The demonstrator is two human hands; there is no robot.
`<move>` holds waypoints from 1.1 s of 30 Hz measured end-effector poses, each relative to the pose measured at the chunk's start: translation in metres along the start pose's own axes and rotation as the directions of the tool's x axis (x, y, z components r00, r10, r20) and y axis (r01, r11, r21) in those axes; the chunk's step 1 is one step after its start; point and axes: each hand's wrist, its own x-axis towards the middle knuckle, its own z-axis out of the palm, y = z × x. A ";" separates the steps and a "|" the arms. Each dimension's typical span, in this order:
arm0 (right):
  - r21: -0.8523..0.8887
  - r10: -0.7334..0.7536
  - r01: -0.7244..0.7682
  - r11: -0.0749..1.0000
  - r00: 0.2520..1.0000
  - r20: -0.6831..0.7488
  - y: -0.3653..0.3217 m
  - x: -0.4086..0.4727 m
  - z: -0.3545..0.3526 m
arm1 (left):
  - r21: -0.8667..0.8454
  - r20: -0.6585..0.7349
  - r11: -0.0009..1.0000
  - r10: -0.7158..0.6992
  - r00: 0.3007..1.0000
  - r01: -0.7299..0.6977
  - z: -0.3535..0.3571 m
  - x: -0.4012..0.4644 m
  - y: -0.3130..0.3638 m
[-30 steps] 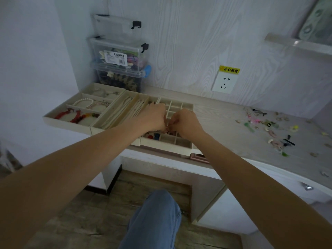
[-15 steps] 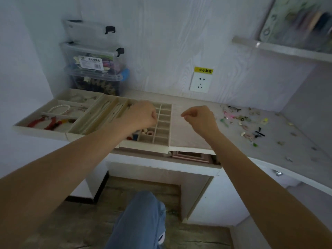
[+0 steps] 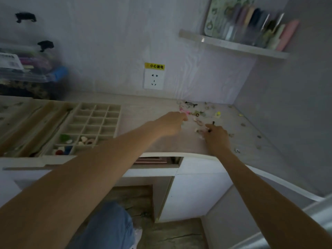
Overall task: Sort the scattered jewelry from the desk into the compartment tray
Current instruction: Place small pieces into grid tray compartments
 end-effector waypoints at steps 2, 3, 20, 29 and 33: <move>-0.020 0.006 -0.007 1.000 1.000 -0.013 0.009 0.005 0.005 | 0.024 0.032 0.999 0.031 0.999 -0.031 0.011 0.015 0.008; -0.018 0.012 -0.012 1.000 1.000 -0.018 0.012 0.008 0.005 | 0.029 0.034 0.998 0.050 0.998 -0.051 0.016 0.023 0.012; 0.170 -0.092 0.101 0.980 0.994 -0.063 0.017 0.027 0.005 | 0.305 -0.103 0.942 0.177 0.979 -0.138 0.039 0.089 0.007; 0.759 0.053 0.055 0.649 0.992 -0.117 -0.029 0.022 -0.022 | -0.005 -0.205 1.000 0.012 0.979 -0.013 0.002 0.063 0.001; 0.967 0.073 -0.088 0.241 0.995 0.072 -0.059 0.004 -0.027 | -0.260 -0.304 0.964 -0.024 0.952 -0.059 -0.038 0.028 -0.008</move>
